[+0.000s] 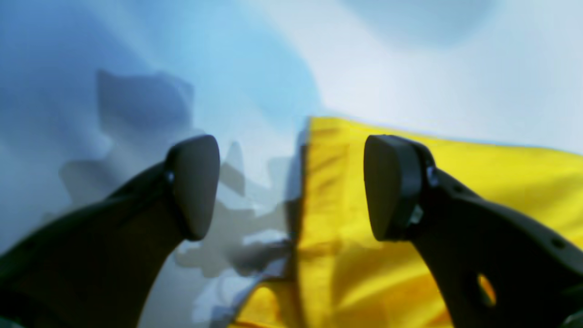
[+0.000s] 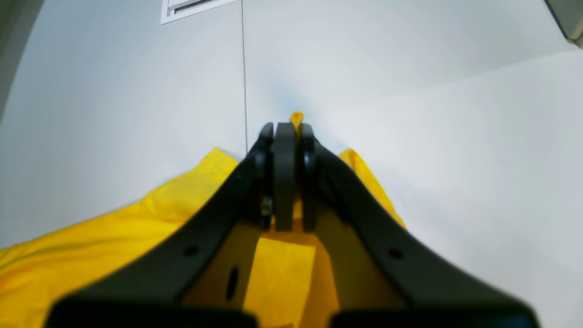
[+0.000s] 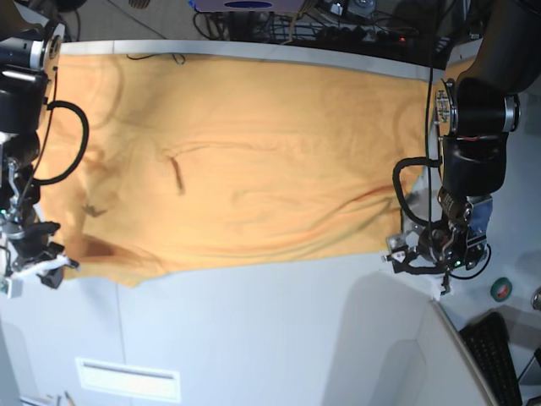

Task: Layout the t-shirt on the table in an organized manner, then fold the t-shirt properly
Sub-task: 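Grasp the shirt hem corner with the left gripper, then fold the hem over toward the collar edge with both grippers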

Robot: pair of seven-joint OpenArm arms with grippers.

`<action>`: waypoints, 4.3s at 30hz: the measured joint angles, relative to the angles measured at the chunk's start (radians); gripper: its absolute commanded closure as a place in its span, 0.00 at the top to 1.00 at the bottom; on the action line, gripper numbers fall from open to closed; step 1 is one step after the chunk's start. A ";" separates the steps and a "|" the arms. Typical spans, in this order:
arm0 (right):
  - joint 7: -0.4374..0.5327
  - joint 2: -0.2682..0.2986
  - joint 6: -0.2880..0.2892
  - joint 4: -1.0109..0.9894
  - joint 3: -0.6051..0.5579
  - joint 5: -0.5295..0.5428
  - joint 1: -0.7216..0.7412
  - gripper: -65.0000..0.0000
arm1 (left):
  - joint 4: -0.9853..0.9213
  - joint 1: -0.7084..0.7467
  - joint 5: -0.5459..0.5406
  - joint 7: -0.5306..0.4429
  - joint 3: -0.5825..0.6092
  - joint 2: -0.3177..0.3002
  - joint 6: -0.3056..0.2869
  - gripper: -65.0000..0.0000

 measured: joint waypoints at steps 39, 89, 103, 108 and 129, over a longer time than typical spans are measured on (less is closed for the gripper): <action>-0.003 -0.006 0.000 -0.007 0.000 -0.001 0.038 0.00 | -0.051 -0.003 0.013 -0.275 0.000 0.063 -0.034 0.00; -0.169 -0.044 0.005 0.767 0.174 0.009 -0.611 0.00 | 1.000 0.646 0.005 0.126 -0.038 0.041 -0.091 0.00; -0.166 -0.113 0.008 0.912 0.218 0.016 -0.834 0.00 | 1.154 0.823 0.006 0.129 -0.100 0.037 -0.095 0.00; -0.164 -0.114 0.007 0.924 0.218 0.015 -0.882 0.00 | 1.167 0.859 0.003 0.132 -0.098 0.039 -0.095 0.00; -0.164 -0.148 0.007 0.957 0.225 0.011 -0.981 0.00 | 1.194 0.961 0.002 0.129 -0.094 -0.035 -0.098 0.00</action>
